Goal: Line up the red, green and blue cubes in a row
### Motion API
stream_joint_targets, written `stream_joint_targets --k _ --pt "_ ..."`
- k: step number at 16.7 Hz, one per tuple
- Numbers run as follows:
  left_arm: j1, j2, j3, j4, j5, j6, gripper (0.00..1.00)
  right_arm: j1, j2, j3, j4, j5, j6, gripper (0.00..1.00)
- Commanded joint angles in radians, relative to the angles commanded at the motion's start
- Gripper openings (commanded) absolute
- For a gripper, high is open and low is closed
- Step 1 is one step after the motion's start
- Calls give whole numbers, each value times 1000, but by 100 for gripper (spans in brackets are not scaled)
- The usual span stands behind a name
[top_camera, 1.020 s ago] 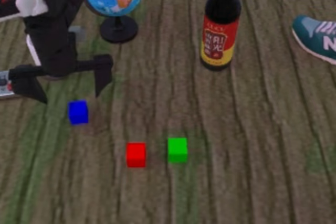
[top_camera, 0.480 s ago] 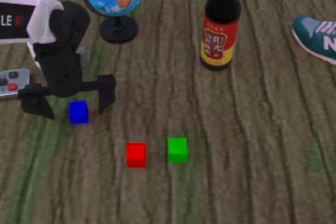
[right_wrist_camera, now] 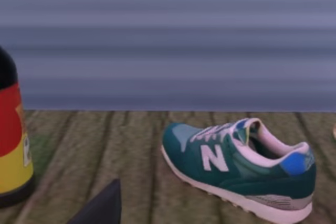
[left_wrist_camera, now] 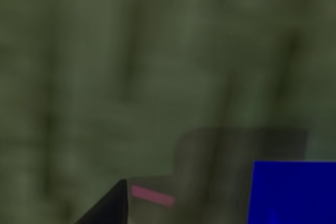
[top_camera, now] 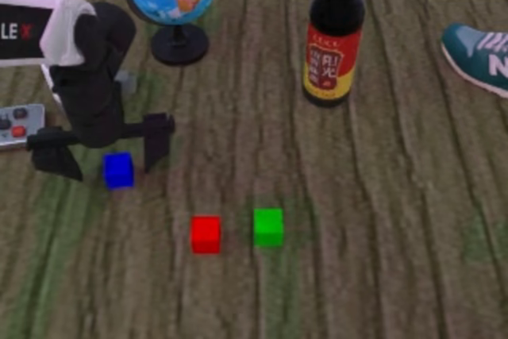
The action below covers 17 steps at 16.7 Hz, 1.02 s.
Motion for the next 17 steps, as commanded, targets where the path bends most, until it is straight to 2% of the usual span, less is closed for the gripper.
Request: stream_joint_targets --k 7,17 --pt "0 0 0 0 0 0 2 0 0 0 0 0 0 100" --pt "-1 -46 15 -26 -13 11 0 0 0 0 0 0 0 100"
